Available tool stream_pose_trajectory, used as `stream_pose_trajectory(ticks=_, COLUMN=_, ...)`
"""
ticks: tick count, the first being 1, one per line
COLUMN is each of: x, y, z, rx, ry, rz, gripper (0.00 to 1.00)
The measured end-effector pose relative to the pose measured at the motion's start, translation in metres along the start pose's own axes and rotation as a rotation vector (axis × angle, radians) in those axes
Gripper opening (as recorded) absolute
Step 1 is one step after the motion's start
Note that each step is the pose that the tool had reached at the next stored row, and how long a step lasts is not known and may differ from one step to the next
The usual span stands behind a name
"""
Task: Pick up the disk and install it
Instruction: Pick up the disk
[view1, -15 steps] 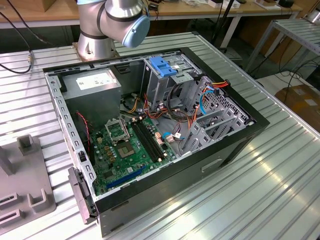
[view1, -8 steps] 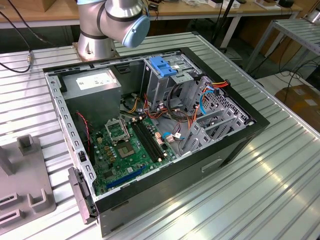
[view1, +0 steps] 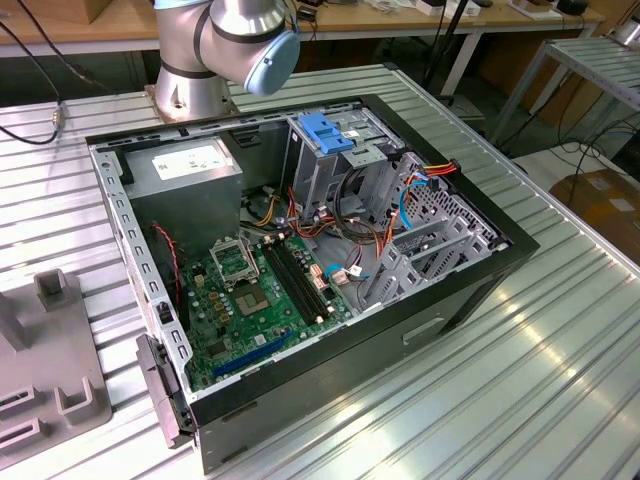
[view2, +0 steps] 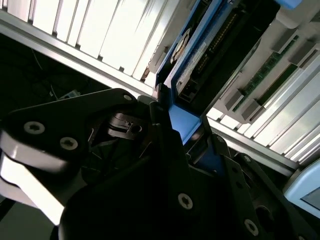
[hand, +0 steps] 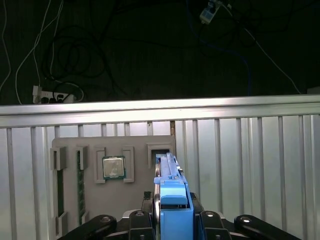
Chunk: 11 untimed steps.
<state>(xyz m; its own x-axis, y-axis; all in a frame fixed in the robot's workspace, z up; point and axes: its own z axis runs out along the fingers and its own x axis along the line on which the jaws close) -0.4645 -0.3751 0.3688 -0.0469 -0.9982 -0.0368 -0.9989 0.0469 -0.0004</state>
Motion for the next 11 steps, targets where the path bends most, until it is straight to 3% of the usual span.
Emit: stream_pose_trajectory(ticks=11, x=-0.0003, y=0.0, z=-0.0088, rx=-0.0006, ry=-0.0001, rz=0.0, gripper=0.37)
